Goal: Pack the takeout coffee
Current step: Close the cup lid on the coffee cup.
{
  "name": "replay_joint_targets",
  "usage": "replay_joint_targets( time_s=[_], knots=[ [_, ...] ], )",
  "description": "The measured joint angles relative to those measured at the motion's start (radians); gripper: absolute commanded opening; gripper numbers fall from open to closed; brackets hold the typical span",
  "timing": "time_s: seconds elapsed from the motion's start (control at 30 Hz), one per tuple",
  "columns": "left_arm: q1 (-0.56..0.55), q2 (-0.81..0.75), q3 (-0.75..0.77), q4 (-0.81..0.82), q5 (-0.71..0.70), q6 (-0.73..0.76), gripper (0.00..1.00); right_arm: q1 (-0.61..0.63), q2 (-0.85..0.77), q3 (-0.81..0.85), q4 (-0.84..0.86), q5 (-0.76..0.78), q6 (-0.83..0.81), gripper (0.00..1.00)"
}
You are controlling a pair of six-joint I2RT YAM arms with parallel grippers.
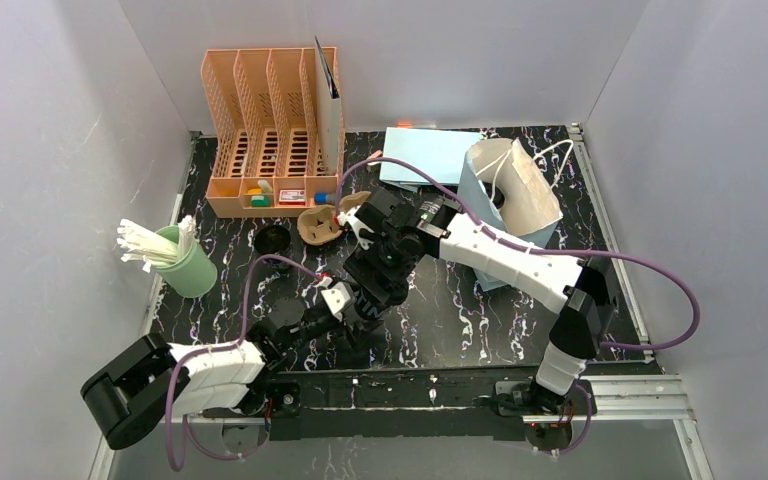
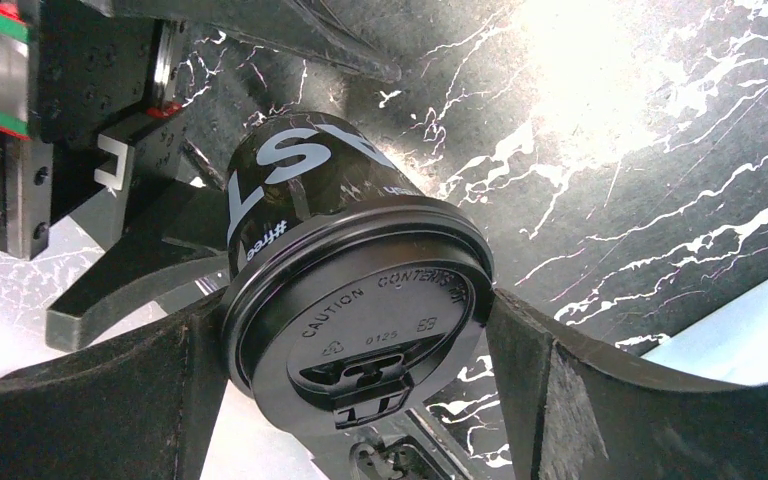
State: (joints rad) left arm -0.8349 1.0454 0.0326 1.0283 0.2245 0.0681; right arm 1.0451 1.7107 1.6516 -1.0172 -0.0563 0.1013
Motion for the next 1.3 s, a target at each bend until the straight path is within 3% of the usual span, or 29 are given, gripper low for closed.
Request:
replay_joint_targets(
  time_s=[0.13,0.27,0.67,1.3],
  knots=[
    [0.000,0.054,0.011,0.025,-0.001,-0.001,0.85,0.001,0.010,0.002,0.002,0.001,0.000,0.96],
    [-0.002,0.089,0.014,0.047,-0.001,-0.002,0.90,0.003,0.023,0.002,0.002,0.000,0.000,0.96],
    [-0.006,0.083,0.014,0.078,0.000,-0.005,0.59,0.004,0.026,0.002,0.006,0.000,0.001,0.98],
    [-0.006,0.112,0.015,0.139,-0.013,-0.033,0.59,-0.031,-0.003,0.002,0.003,-0.019,0.012,0.98]
  ],
)
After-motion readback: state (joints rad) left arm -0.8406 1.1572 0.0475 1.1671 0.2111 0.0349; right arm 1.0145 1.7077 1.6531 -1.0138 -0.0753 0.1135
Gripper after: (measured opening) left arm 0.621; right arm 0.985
